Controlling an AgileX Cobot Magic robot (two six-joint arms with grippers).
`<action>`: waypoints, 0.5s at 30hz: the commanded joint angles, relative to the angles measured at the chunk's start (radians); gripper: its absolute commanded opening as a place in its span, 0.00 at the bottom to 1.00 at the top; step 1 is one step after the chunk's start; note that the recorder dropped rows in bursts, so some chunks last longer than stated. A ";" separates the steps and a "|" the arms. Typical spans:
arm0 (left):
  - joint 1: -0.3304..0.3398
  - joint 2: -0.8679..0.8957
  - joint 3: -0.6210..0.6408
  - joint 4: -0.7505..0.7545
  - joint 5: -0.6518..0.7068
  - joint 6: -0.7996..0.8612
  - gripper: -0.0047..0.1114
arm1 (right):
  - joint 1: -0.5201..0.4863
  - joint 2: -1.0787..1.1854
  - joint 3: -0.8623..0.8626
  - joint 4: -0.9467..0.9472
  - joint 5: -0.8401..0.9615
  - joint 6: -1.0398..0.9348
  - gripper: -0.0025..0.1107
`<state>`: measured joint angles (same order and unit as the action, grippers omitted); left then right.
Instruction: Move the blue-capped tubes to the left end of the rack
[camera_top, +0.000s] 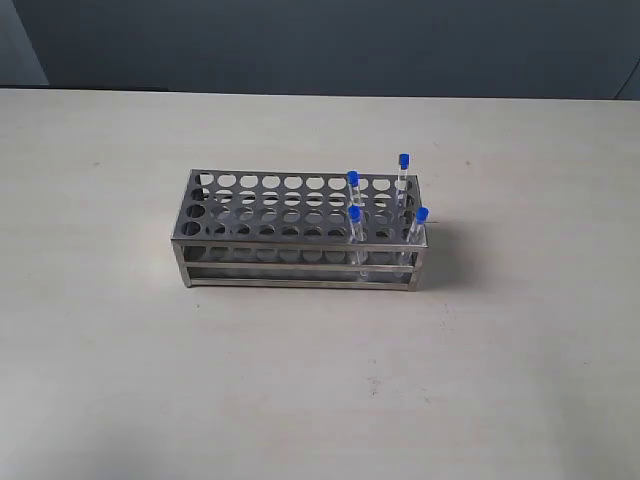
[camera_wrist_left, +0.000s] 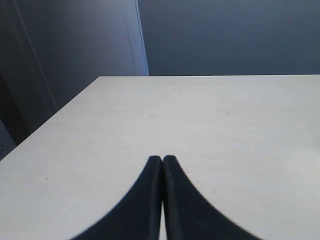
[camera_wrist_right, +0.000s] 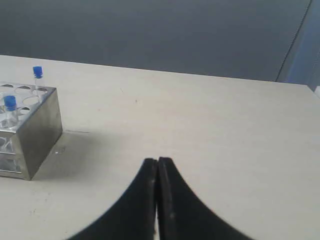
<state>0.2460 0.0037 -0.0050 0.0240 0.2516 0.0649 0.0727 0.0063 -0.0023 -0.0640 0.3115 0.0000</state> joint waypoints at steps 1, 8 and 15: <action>0.001 -0.004 0.005 -0.002 -0.012 -0.004 0.04 | -0.007 -0.006 0.002 -0.013 -0.006 0.000 0.02; 0.001 -0.004 0.005 -0.002 -0.012 -0.004 0.04 | -0.007 -0.006 0.002 0.069 -0.136 0.000 0.02; 0.001 -0.004 0.005 -0.002 -0.012 -0.004 0.04 | -0.007 -0.006 0.002 0.493 -0.446 0.000 0.02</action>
<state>0.2460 0.0037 -0.0050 0.0240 0.2516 0.0649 0.0727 0.0063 -0.0023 0.2795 -0.0443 0.0000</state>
